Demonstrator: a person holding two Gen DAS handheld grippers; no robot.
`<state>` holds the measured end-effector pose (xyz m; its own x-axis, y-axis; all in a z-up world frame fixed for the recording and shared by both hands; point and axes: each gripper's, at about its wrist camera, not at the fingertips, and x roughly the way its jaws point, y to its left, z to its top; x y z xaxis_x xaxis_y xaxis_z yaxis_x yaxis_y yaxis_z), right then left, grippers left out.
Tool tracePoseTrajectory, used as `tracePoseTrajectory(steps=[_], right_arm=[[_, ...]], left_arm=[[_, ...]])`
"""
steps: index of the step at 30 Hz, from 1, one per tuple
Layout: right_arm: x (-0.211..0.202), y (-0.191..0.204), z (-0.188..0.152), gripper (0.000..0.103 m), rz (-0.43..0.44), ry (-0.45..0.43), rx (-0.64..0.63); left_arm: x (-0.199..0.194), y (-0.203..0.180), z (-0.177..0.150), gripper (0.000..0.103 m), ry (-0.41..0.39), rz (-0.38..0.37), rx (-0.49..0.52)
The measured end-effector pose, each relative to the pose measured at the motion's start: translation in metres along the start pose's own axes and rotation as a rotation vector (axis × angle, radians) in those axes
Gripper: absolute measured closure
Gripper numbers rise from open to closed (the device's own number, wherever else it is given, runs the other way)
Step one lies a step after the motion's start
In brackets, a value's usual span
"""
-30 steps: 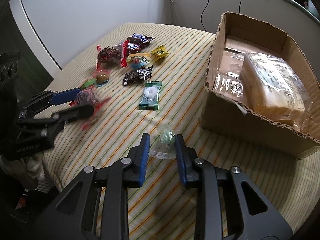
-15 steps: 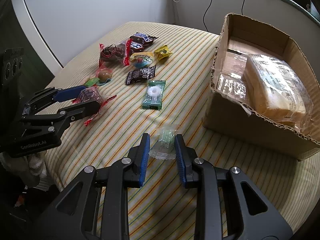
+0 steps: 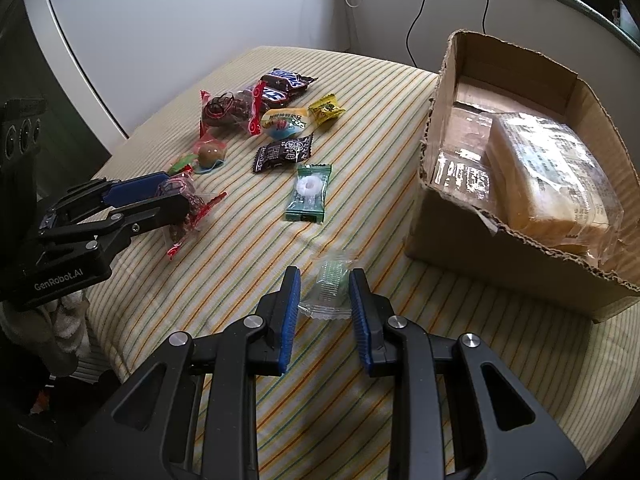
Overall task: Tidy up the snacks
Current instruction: 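Lower the left tool onto the red-wrapped chocolate pack, then close the left gripper on the red-wrapped chocolate pack and lift it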
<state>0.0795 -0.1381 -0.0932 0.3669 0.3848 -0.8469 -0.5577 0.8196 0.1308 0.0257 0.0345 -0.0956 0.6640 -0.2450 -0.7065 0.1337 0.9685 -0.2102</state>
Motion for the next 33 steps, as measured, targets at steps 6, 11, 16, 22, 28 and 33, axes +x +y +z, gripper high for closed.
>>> tracePoseTrajectory(steps=[6, 11, 16, 22, 28, 33], right_arm=[[-0.002, 0.000, 0.000, 0.077, 0.001, -0.009, 0.004], [-0.006, -0.004, -0.001, 0.077, 0.010, -0.021, 0.017], [-0.011, -0.003, -0.003, 0.077, 0.012, -0.037, 0.010], [-0.007, -0.004, -0.005, 0.077, 0.011, -0.028, 0.011], [-0.007, -0.004, -0.004, 0.077, 0.013, -0.033, 0.015], [-0.007, -0.004, -0.004, 0.077, 0.014, -0.032, 0.014]], left_arm=[[-0.007, -0.001, 0.003, 0.062, -0.015, -0.027, -0.015], [-0.016, -0.008, 0.008, 0.082, -0.039, -0.054, -0.005], [-0.008, -0.014, 0.012, 0.103, -0.026, -0.047, 0.023], [-0.007, -0.010, 0.007, 0.074, -0.005, -0.052, -0.042], [-0.003, -0.006, -0.001, 0.058, 0.053, -0.082, -0.123], [0.008, -0.019, 0.000, 0.045, 0.068, -0.061, -0.088]])
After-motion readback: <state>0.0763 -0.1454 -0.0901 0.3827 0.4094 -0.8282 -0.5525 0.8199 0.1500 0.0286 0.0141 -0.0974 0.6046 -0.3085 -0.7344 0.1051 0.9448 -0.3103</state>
